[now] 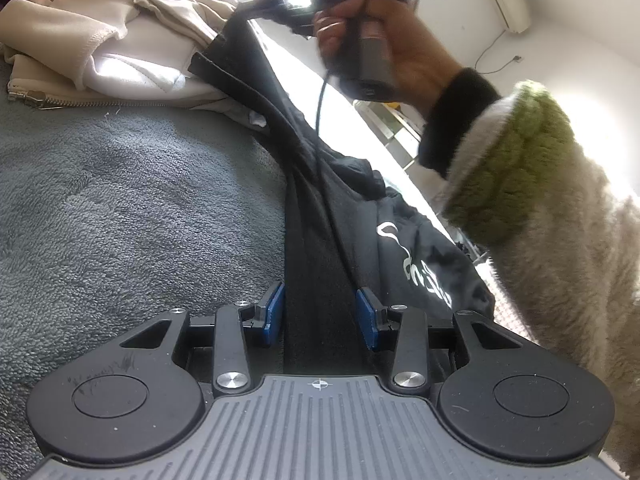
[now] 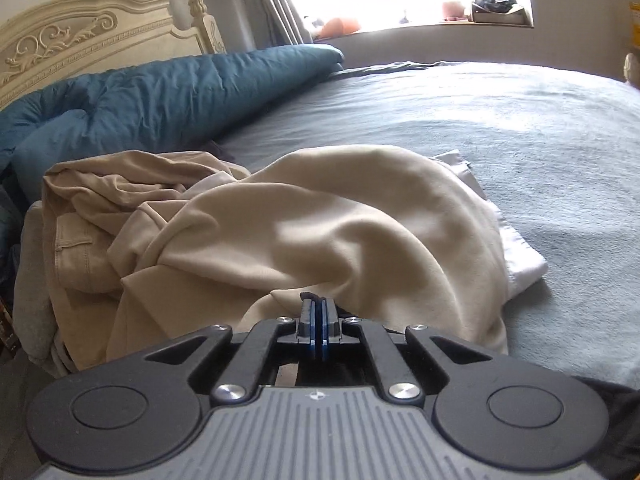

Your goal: Fold clothes

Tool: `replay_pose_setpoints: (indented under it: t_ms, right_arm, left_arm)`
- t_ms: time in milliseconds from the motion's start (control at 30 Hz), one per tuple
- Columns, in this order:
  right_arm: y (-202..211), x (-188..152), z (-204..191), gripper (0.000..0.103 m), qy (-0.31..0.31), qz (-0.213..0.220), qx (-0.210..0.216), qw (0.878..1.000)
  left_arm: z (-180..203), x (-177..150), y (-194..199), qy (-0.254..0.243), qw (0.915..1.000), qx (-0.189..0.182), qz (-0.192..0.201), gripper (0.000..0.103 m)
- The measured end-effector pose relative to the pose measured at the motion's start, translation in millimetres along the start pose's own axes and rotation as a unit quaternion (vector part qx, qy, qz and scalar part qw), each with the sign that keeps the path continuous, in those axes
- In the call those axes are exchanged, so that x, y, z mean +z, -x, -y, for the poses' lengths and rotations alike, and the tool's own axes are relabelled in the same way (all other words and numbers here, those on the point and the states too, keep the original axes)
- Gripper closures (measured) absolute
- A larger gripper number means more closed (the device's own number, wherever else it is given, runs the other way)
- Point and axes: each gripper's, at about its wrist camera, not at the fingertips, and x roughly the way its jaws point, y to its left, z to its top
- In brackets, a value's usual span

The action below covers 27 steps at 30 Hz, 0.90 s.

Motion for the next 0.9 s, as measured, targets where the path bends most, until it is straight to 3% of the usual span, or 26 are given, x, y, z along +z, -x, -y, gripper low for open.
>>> replay_pose_setpoints:
  t_ms: [200, 333, 400, 500, 600, 633, 667, 733, 833, 900]
  right_arm:
    - [-26.6, -9.0, 6.3, 0.095, -0.006, -0.016, -0.002, 1.0]
    - [9.8, -3.0, 13.7, 0.082, -0.005, 0.03, 0.018, 0.999]
    - [33.8, 0.1, 14.0, 0.082, 0.011, 0.024, 0.033, 0.999]
    - [63.7, -10.0, 1.4, 0.082, 0.09, -0.019, 0.049, 0.995]
    - [78.3, -39.7, -25.8, 0.082, 0.215, -0.048, 0.045, 0.974]
    - [81.2, -51.4, -36.3, 0.078, 0.261, -0.055, 0.039, 0.963]
    - [80.2, -64.2, -45.9, 0.068, 0.302, -0.057, 0.035, 0.951]
    - [77.3, -90.3, -64.9, 0.064, 0.382, -0.059, 0.029, 0.922]
    - [68.9, -115.0, -81.4, 0.064, 0.438, -0.06, 0.03, 0.897]
    - [59.3, -118.7, -85.1, 0.065, 0.445, -0.063, 0.019, 0.893]
  left_arm:
    - [-1.3, -0.4, 1.8, 0.002, 1.0, -0.003, 0.0, 0.064]
    - [-1.4, -0.1, 3.4, 0.002, 1.0, -0.002, 0.0, 0.064]
    - [-1.3, -0.1, 3.7, 0.002, 1.0, -0.001, 0.0, 0.064]
    - [-1.2, -0.1, 3.4, 0.002, 1.0, -0.001, 0.0, 0.064]
    - [-0.8, -0.2, 3.8, 0.002, 1.0, -0.001, 0.0, 0.064]
    - [-0.6, -0.2, 4.1, 0.002, 1.0, -0.001, 0.0, 0.064]
    - [-0.4, -0.2, 4.4, 0.002, 1.0, -0.001, 0.0, 0.064]
    - [-0.8, 0.0, 4.3, 0.003, 1.0, -0.001, 0.0, 0.064]
    - [-1.2, 0.2, 4.3, 0.005, 1.0, -0.003, 0.0, 0.064]
    - [-1.7, 0.7, 4.1, 0.006, 1.0, -0.004, 0.0, 0.064]
